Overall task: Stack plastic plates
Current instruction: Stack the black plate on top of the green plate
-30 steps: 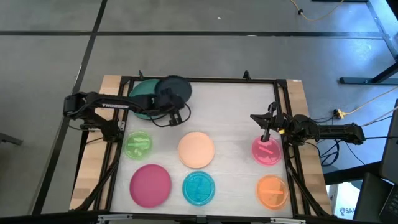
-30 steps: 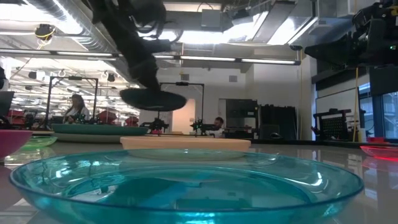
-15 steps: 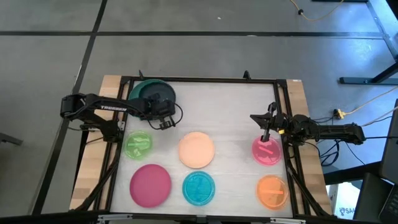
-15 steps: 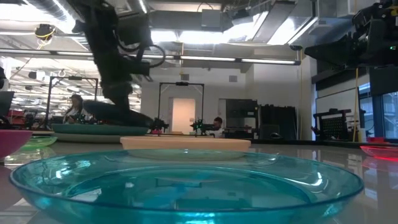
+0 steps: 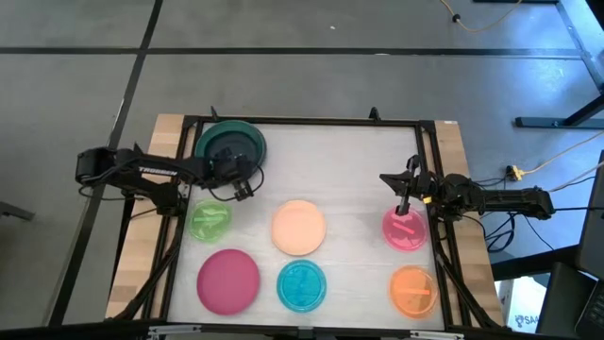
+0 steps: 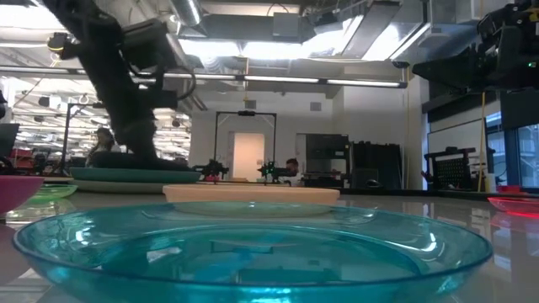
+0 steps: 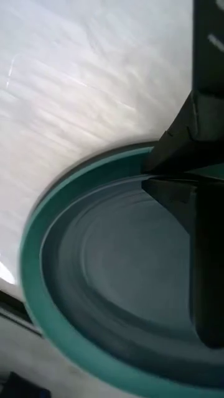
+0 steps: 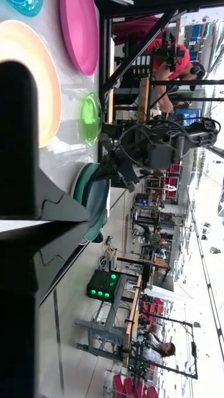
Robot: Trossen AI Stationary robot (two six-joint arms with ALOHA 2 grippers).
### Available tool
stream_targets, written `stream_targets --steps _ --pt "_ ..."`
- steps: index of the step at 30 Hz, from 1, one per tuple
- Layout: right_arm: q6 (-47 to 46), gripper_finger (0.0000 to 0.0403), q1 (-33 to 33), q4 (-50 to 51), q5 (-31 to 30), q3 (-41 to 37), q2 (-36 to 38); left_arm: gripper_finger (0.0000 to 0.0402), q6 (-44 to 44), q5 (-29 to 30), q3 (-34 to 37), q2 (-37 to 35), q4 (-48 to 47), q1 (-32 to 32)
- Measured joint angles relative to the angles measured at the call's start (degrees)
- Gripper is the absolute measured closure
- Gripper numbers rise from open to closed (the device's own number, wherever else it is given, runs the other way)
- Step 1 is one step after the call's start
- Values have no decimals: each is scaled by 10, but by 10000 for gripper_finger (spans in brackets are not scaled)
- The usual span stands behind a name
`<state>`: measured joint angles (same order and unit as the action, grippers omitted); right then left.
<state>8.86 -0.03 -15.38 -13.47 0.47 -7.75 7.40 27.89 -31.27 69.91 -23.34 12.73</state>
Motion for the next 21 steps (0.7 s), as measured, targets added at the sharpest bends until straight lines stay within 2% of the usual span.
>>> stream_targets --steps 9,16,21 --pt "0 398 0 -1 0 0 0 379 0 -2 27 2 43 0" --pt "0 398 0 -1 0 0 0 329 -1 -5 22 2 47 0" --pt "0 398 0 -1 0 0 0 304 -3 -47 -26 -5 21 -2"
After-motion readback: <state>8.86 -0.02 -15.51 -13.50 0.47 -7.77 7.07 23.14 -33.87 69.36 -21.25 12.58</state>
